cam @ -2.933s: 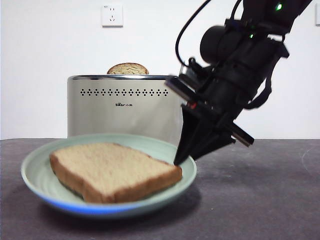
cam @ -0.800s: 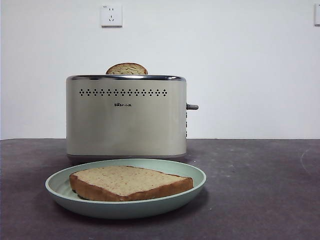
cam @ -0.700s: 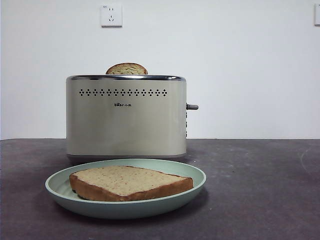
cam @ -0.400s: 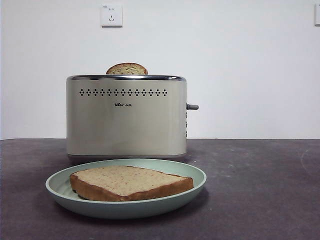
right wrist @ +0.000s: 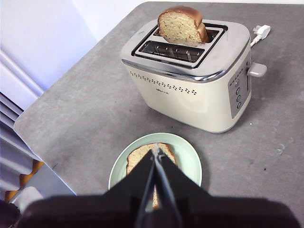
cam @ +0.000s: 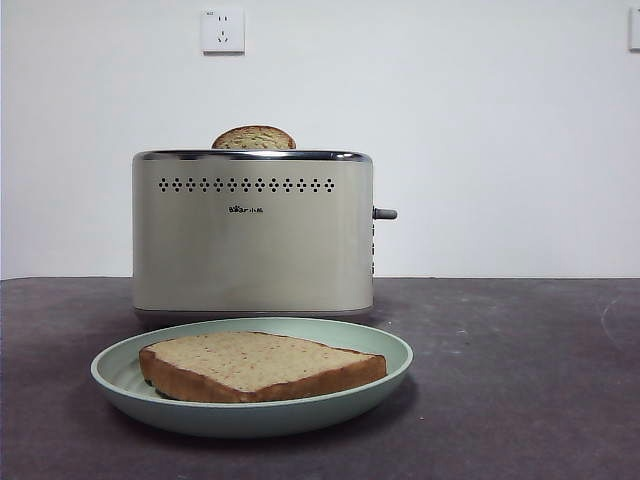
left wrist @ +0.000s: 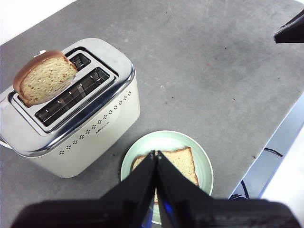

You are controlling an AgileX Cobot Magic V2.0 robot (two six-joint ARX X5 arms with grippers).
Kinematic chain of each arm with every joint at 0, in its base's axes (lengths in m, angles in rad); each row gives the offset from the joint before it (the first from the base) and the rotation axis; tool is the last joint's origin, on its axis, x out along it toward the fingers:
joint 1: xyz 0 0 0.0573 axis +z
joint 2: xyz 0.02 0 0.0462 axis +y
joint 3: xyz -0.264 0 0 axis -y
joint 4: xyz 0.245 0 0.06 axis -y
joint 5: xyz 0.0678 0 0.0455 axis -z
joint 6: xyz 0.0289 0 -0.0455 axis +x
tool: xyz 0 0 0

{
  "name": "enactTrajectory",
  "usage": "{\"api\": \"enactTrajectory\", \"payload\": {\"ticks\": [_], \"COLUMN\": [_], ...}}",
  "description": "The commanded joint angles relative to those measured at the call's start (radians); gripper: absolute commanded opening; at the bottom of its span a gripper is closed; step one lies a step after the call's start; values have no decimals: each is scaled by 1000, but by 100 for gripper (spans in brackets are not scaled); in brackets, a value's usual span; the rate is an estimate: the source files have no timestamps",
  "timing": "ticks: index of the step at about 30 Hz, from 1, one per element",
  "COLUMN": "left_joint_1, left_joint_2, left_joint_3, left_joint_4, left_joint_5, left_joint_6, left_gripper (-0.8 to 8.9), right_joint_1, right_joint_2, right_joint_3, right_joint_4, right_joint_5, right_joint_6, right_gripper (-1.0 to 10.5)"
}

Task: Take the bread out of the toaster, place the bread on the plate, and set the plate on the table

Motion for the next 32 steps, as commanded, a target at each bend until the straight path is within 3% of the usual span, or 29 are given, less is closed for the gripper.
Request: {"api": "enactTrajectory", "payload": {"ticks": [1, 18, 27, 30, 32], "left_joint_1": [-2, -1, 30, 77, 115], "left_joint_2": [-1, -2, -101, -146, -197], "left_joint_3": [-1, -1, -2, -43, -136], "left_joint_4": [5, 8, 5, 61, 192], "left_joint_5": [0, -12, 6, 6, 6], "left_joint_6": [8, 8, 18, 11, -5], "left_gripper": [-4, -4, -4, -4, -4], "right_joint_1": [1, 1, 1, 1, 1], "right_joint_2": [-2, -2, -2, -2, -2], "right_joint_3": [-6, -6, -6, -6, -6], "right_joint_4": [7, 7, 6, 6, 6], "right_joint_5": [2, 1, 1, 1, 1], "right_joint_6": [-8, -8, -8, -8, -8], "right_gripper": [1, 1, 1, 1, 1]}}
